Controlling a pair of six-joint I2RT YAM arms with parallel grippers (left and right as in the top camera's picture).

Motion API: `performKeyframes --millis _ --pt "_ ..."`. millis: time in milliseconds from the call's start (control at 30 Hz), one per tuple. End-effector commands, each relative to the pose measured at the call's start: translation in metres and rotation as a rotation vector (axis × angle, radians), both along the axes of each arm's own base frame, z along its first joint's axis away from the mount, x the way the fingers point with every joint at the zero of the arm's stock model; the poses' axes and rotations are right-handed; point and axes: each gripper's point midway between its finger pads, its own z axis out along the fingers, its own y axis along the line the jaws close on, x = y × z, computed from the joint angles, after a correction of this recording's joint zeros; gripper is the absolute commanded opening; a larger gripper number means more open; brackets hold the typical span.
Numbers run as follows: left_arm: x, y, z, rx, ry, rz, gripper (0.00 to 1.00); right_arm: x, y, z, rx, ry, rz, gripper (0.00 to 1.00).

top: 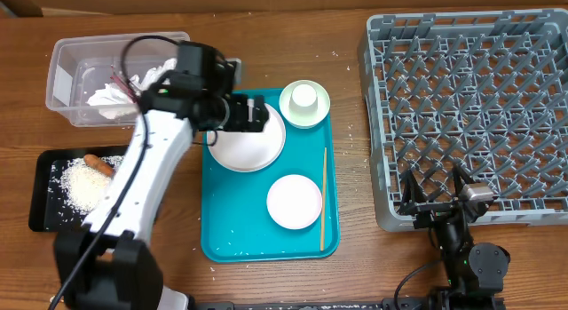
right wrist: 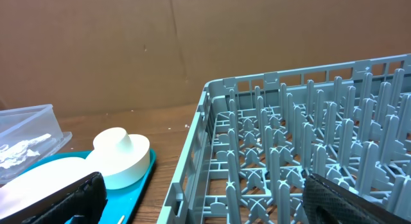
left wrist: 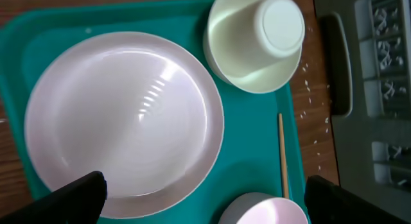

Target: Sort waste into correct bins and load items into the dishwasher

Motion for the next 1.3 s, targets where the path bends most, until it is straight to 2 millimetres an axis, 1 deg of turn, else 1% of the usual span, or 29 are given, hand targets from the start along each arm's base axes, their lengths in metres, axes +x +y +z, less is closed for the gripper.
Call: performKeyframes --millis 0,167,267,333,367,400,467,567,633,667,700,833,933,1000,1067,1133,1167,1267 --pt "0.001 -0.013 -0.010 0.027 0.004 -0.058 1.00 0.000 0.001 -0.002 0.000 -0.005 0.003 1.00" --pt "-0.005 -0.026 -0.013 0.026 0.014 -0.092 0.99 0.000 0.001 -0.002 0.000 -0.005 0.003 1.00" --pt "-0.006 -0.027 -0.014 0.046 0.000 -0.127 0.89 0.000 0.001 -0.002 0.000 -0.005 0.004 1.00" --pt "-0.003 -0.019 -0.016 0.101 -0.016 -0.116 0.81 0.000 0.001 -0.002 0.000 -0.005 0.003 1.00" --pt "0.000 -0.012 -0.018 0.139 -0.023 -0.095 0.83 0.000 0.001 -0.002 0.000 -0.005 0.004 1.00" --pt "0.004 -0.004 -0.019 0.176 -0.030 -0.065 0.92 0.000 0.001 -0.002 0.000 -0.005 0.003 1.00" --pt "0.009 0.008 -0.018 0.216 -0.038 -0.018 0.92 0.000 0.001 -0.002 0.000 -0.005 0.004 1.00" --pt "0.019 0.027 -0.006 0.257 -0.056 0.063 0.89 0.000 0.001 -0.002 0.000 -0.005 0.004 1.00" --pt "0.028 0.044 0.010 0.285 -0.074 0.120 0.88 0.000 0.001 -0.002 0.000 -0.005 0.004 1.00" --pt "0.032 0.055 0.020 0.301 -0.085 0.154 0.91 0.000 0.001 -0.002 0.000 -0.005 0.004 1.00" --pt "0.037 0.066 0.030 0.316 -0.098 0.189 0.99 0.000 0.001 -0.002 0.000 -0.005 0.004 1.00" --pt "0.049 0.117 0.069 0.341 -0.135 0.395 1.00 0.000 0.001 -0.001 0.000 -0.005 0.004 1.00" --pt "0.052 0.155 0.087 0.318 -0.142 0.543 1.00 0.000 0.001 -0.002 0.000 -0.005 0.003 1.00" --pt "0.051 0.181 0.089 0.288 -0.128 0.643 1.00 0.000 0.001 -0.002 0.000 -0.005 0.004 1.00" --pt "0.047 0.204 0.085 0.251 -0.096 0.728 1.00 0.000 0.001 -0.002 0.000 -0.005 0.004 1.00" --pt "0.041 0.220 0.080 0.219 -0.061 0.765 1.00 0.000 0.001 -0.002 0.000 -0.005 0.004 1.00" --pt "0.034 0.234 0.077 0.220 -0.036 0.798 1.00 0.000 0.001 -0.002 0.000 -0.005 0.004 1.00" --pt "0.023 0.256 0.070 0.229 0.001 0.852 1.00 0.000 0.001 -0.002 0.000 -0.005 0.004 1.00"
